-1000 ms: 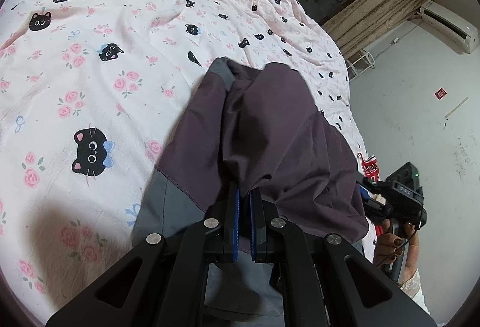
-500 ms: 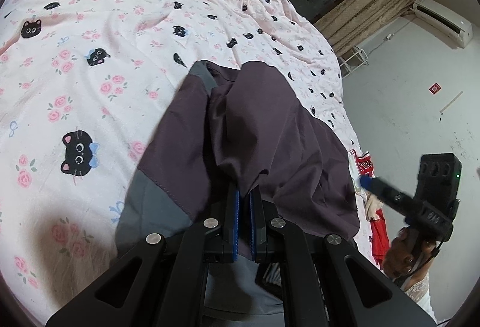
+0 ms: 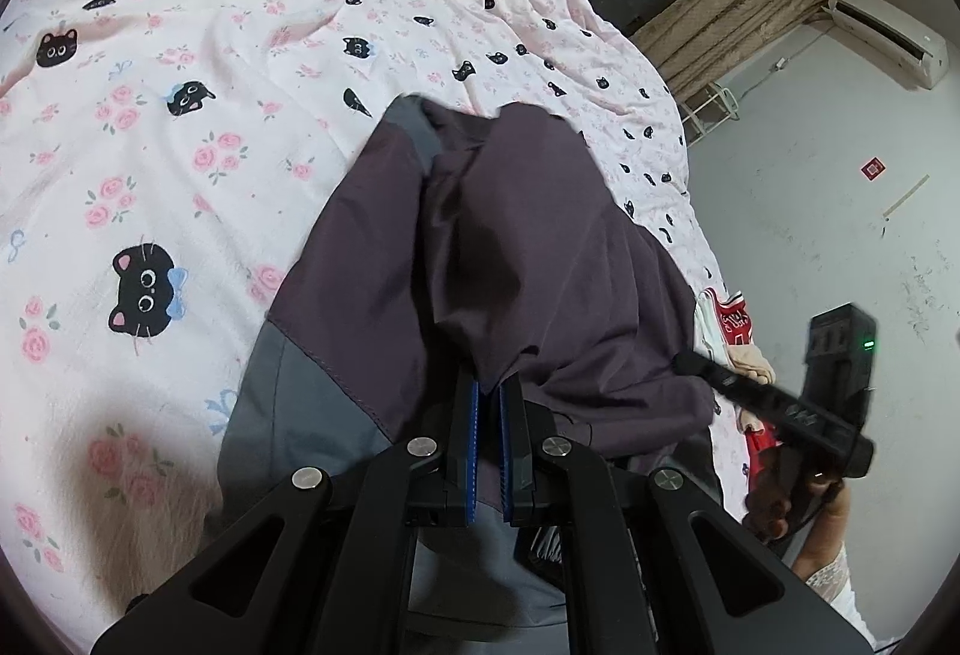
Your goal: Fold clothes
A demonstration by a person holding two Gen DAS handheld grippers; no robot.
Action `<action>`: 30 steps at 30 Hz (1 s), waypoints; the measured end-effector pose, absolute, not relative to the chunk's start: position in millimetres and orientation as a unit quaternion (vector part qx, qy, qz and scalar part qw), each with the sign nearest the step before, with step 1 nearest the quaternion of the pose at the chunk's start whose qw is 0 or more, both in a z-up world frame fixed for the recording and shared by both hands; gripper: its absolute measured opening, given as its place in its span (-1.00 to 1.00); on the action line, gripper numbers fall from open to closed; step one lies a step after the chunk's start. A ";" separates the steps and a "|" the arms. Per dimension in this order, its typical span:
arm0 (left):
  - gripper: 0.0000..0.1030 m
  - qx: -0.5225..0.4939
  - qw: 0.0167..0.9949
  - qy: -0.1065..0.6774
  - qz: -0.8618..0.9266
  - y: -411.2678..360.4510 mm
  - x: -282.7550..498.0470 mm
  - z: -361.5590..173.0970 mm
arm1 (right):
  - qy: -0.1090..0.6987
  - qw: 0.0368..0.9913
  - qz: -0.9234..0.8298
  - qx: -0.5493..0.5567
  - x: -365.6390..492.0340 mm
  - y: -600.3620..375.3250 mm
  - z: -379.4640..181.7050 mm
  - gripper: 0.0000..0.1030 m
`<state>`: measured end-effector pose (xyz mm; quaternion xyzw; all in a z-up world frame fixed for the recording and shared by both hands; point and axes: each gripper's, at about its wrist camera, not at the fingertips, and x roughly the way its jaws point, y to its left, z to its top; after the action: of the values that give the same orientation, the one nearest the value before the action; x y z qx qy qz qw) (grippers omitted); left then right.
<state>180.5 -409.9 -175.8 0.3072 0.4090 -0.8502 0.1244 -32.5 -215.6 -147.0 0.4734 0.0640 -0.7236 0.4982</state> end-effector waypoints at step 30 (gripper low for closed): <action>-0.90 0.302 0.136 0.414 -0.848 -412.7 181.6 -174.6 | 0.175 0.626 -0.690 0.318 74.6 -235.0 -118.4 0.07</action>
<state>181.6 -412.7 -174.6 0.3023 0.4139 -0.8478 0.1358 74.6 -235.0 -118.4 0.3178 0.1754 -0.6897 0.6265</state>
